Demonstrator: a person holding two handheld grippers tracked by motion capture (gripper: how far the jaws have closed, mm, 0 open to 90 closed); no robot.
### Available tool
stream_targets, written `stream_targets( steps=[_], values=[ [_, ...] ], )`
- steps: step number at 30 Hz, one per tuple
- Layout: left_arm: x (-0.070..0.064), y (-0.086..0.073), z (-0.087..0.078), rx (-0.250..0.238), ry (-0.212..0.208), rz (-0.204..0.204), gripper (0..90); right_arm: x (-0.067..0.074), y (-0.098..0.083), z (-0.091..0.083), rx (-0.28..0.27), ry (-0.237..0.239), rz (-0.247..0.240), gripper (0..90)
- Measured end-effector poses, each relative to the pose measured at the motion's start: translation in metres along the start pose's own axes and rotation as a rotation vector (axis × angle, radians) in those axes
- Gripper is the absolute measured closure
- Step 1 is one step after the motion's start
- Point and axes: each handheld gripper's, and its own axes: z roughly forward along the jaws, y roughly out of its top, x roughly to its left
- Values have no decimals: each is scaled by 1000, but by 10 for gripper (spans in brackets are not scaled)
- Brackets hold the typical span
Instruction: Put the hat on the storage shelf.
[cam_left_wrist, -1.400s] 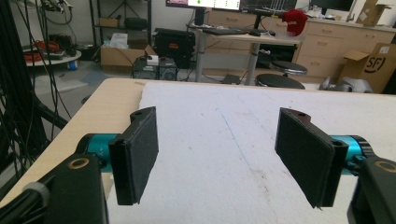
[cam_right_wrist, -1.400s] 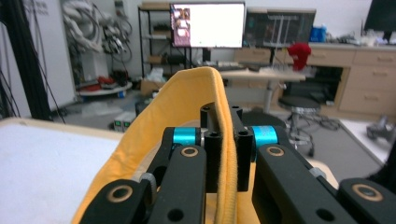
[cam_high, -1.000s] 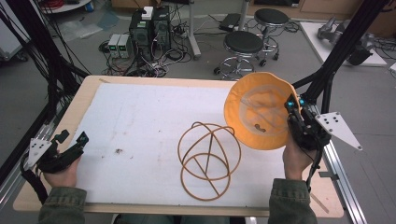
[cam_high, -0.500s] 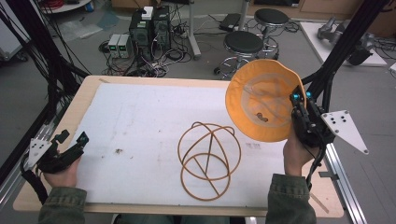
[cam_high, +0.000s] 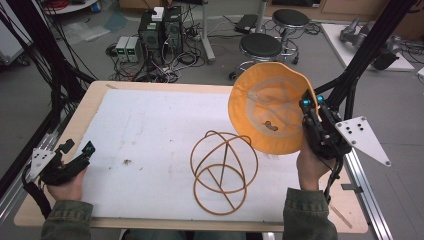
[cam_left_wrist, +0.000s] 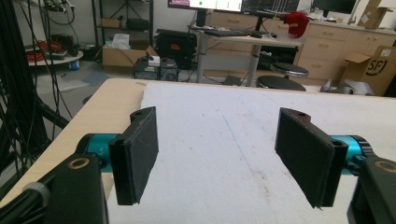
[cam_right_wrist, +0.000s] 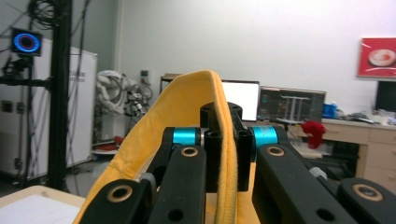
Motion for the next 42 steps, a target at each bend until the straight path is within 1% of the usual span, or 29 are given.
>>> stream_targets(
  steps=[2,5,6,7,10,11,12,13,14,15,16,18,19,20,21,22,23,24,26,27,31,33,34,35,36,37,38,41,42],
  values=[
    [0,0,0,0,0,-1,303,5,2,1,5,25,2,868],
    [0,0,0,-1,-1,-4,303,13,2,5,21,91,20,867],
    [0,0,0,1,-1,-4,303,13,2,5,21,91,20,867],
    [1,0,0,1,1,-2,303,17,1,6,25,124,27,867],
    [1,0,0,1,0,-3,304,20,0,7,26,147,26,866],
    [1,0,0,2,-1,-2,303,23,0,7,27,188,40,865],
    [1,0,0,2,0,-2,304,24,0,7,26,207,47,865],
    [1,0,0,4,0,-2,304,24,0,7,26,207,47,865],
    [1,0,0,1,0,-2,304,25,1,8,30,254,59,864],
    [1,0,0,1,0,-2,303,25,1,9,34,279,70,862],
    [1,0,0,1,1,-3,303,25,1,9,34,279,70,862],
    [1,0,0,2,1,-2,303,26,2,10,40,333,95,860],
    [1,0,0,2,0,-1,303,25,4,10,35,396,134,858],
    [1,0,0,1,1,-2,304,25,4,10,35,396,134,858],
    [1,0,0,1,0,-5,303,26,5,11,32,454,170,856],
    [1,0,0,2,0,-6,303,26,5,11,32,454,170,856],
    [1,0,0,1,0,-8,303,27,6,12,35,493,192,855],
    [1,0,0,0,1,-11,303,27,6,12,35,493,192,855],
    [2,-1,0,1,2,-15,303,28,8,12,36,530,202,855],
    [2,-1,0,-1,4,-21,303,30,9,13,46,570,215,855],
    [3,-1,0,-2,5,-21,303,34,12,12,57,600,206,856],
    [3,-1,0,-1,5,-20,303,42,16,11,62,627,179,855],
    [3,-1,0,-1,5,-20,303,42,16,11,62,627,179,855],
    [3,-1,0,-1,5,-21,304,45,18,10,68,634,167,855],
    [3,-1,0,-2,5,-21,303,50,20,9,85,639,136,855],
    [3,-1,0,-3,5,-20,303,50,20,9,85,639,136,855],
    [3,-1,0,-2,6,-20,304,56,23,8,102,642,108,854],
    [3,0,0,-3,6,-21,303,61,24,7,112,646,81,854],
    [3,-1,0,-3,6,-22,303,66,25,5,116,658,60,854]
  ],
)
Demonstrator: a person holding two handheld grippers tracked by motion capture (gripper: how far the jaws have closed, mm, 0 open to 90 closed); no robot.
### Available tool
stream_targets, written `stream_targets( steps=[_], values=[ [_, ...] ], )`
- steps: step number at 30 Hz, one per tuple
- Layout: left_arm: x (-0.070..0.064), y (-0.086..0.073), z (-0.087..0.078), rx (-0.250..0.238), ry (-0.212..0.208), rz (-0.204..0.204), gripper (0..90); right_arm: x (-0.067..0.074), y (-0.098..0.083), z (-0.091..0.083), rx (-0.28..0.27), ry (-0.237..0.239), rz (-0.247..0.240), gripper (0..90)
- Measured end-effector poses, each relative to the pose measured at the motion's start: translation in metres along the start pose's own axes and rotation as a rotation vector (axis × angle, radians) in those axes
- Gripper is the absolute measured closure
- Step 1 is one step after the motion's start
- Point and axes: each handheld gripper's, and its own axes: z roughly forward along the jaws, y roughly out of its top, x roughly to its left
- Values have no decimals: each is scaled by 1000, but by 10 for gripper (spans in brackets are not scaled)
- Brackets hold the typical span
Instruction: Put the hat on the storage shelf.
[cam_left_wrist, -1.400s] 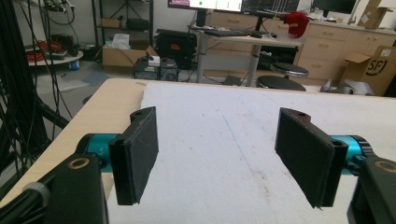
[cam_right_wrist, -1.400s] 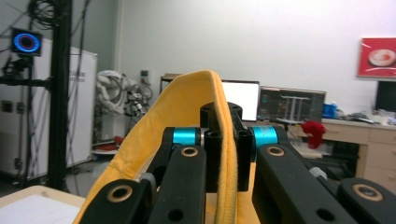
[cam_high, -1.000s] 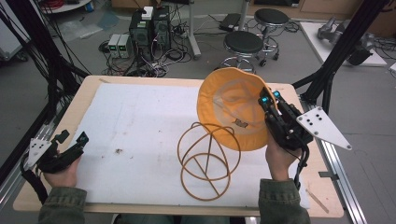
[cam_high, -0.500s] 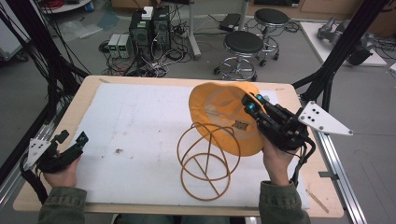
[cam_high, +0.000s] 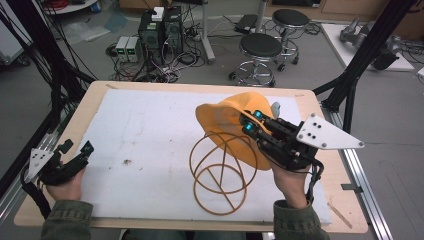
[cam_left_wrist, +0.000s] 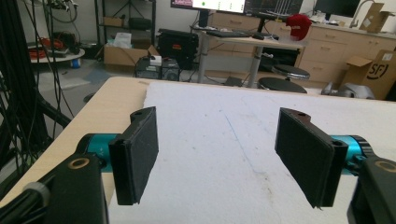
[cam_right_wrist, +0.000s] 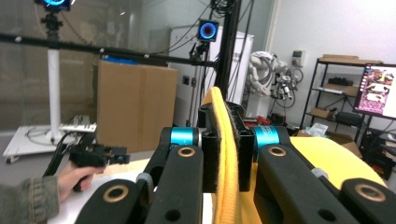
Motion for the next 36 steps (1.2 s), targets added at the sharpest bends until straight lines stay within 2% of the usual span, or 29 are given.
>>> stream_targets(
  steps=[1,2,5,7,8,9,10,12,13,15,16,18,24,28,36],
  values=[
    [0,0,0,0,0,0,303,0,0,0,0,0,0,854],
    [0,0,0,1,0,0,304,4,0,2,13,28,-8,853],
    [0,0,0,0,0,-1,304,9,-1,3,26,66,-18,847],
    [0,0,0,1,1,0,304,10,-2,4,33,77,-20,846],
    [0,0,0,2,1,0,304,13,-2,5,41,111,-24,846],
    [0,0,0,2,1,0,304,13,-2,5,41,111,-24,846],
    [0,0,0,0,1,0,304,14,-3,5,47,133,-25,845],
    [0,0,0,3,3,1,305,17,-3,7,74,166,-45,844],
    [0,0,0,3,3,1,305,21,-4,9,109,190,-70,845],
    [0,0,0,4,5,2,306,25,-6,11,140,215,-102,845],
    [0,0,0,5,5,2,306,25,-6,11,140,215,-102,845],
    [1,0,0,6,6,2,306,31,-8,12,177,245,-123,845],
    [1,0,0,5,7,1,306,38,-11,12,221,275,-143,845],
    [1,0,0,5,7,1,307,45,-16,16,278,295,-157,845],
    [1,0,0,4,5,-4,307,53,-26,17,303,322,-147,838]
  ],
)
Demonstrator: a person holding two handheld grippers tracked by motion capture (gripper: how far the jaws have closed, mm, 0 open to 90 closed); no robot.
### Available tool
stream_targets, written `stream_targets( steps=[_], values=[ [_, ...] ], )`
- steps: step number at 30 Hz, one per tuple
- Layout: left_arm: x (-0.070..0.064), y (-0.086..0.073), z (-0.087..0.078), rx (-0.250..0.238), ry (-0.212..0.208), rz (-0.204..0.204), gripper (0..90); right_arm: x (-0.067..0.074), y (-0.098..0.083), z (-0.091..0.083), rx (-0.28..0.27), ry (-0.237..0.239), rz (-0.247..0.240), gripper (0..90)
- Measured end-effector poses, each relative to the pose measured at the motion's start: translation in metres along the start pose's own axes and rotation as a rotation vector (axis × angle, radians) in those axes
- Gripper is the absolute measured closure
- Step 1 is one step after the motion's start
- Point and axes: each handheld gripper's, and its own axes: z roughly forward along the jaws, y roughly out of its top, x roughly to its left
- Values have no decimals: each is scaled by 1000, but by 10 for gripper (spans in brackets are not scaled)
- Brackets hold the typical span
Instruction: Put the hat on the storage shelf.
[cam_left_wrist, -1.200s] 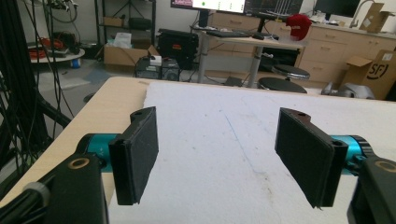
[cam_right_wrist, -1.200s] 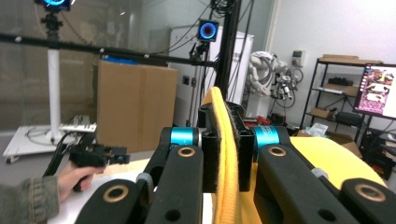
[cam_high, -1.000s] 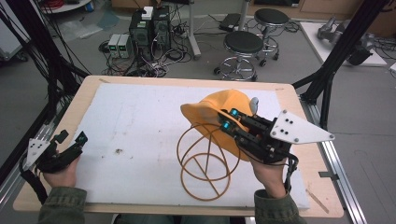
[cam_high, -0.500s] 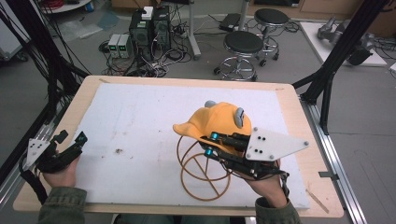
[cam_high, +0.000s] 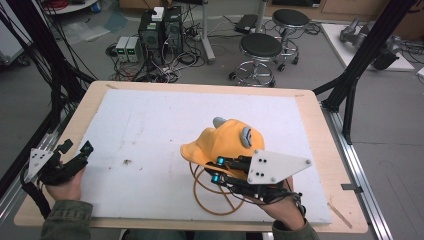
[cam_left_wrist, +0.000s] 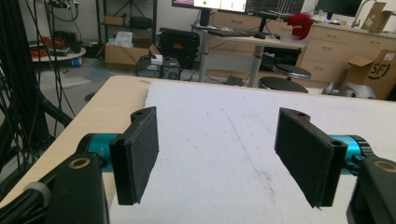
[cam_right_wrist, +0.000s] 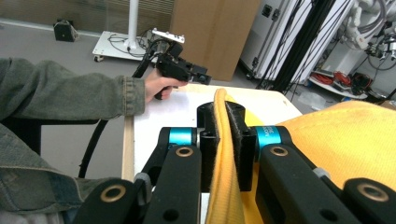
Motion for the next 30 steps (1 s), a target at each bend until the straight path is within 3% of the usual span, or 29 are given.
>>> stream_targets(
  steps=[8,24,26,30],
  values=[
    [0,0,0,1,0,1,307,4,-6,4,12,28,22,820],
    [0,0,0,-3,-5,2,308,10,-10,8,61,67,10,810],
    [0,0,0,-2,-5,2,308,9,-10,6,61,64,13,795],
    [0,0,0,-3,-4,1,308,10,-9,5,60,62,-2,682]
  ],
)
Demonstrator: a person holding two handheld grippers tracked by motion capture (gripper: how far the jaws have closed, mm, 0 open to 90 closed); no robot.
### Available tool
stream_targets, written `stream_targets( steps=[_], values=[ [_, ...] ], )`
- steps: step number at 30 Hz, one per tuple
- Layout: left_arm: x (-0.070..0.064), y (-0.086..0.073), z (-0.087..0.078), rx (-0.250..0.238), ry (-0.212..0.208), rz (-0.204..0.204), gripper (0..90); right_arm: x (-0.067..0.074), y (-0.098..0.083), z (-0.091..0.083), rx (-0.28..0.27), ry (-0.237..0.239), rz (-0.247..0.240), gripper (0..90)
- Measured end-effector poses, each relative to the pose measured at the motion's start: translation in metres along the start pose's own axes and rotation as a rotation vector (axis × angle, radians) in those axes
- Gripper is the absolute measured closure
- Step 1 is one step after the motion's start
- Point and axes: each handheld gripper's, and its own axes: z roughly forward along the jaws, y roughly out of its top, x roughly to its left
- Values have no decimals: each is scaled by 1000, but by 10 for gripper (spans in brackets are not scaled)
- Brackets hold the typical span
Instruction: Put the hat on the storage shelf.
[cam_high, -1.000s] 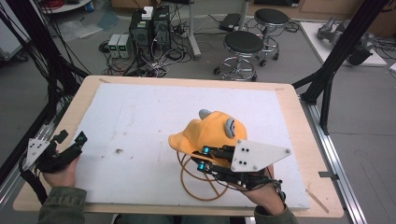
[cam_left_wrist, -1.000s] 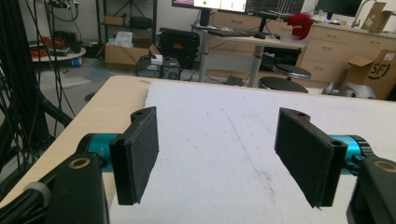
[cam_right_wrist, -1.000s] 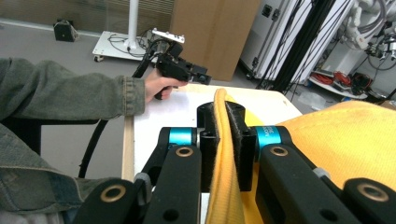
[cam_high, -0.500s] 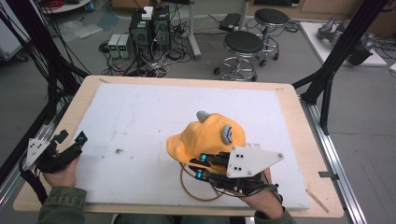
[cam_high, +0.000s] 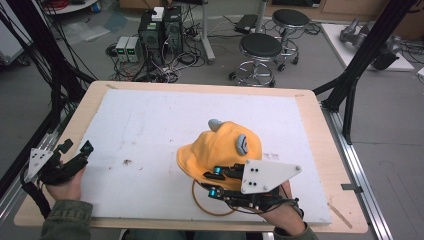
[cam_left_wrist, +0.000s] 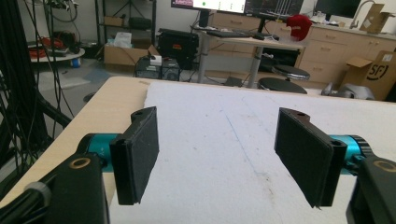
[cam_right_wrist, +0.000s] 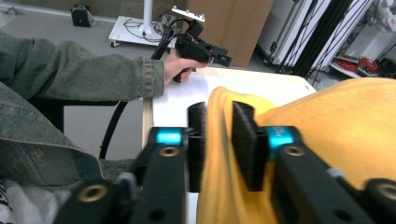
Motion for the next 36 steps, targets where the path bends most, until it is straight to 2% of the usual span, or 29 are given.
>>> stream_targets(
  steps=[2,5,8,9,12,13,17,18,25,27,36],
  values=[
    [0,0,0,-2,2,4,312,1,0,-1,-19,-15,-15,614],
    [-1,1,-2,-15,5,12,319,0,1,-4,-36,-24,-9,557],
    [-1,1,-2,-17,4,10,320,0,5,-13,-82,-43,-5,483],
    [-1,1,-2,-16,4,9,320,0,8,-19,-117,-68,4,453],
    [-1,1,-1,-16,3,7,320,-1,9,-25,-145,-81,8,450],
    [-1,1,-1,-16,3,8,320,-3,9,-30,-173,-87,25,413],
    [0,1,-1,-13,2,6,320,-5,9,-33,-202,-112,47,355],
    [0,1,-1,-10,2,6,320,-6,9,-34,-217,-129,57,314],
    [0,1,0,-10,0,4,319,-8,7,-39,-236,-175,84,253],
    [0,1,0,-11,0,4,319,-10,6,-41,-259,-191,96,221],
    [0,0,0,-10,-1,2,320,-16,1,-51,-321,-228,158,201]
  ],
)
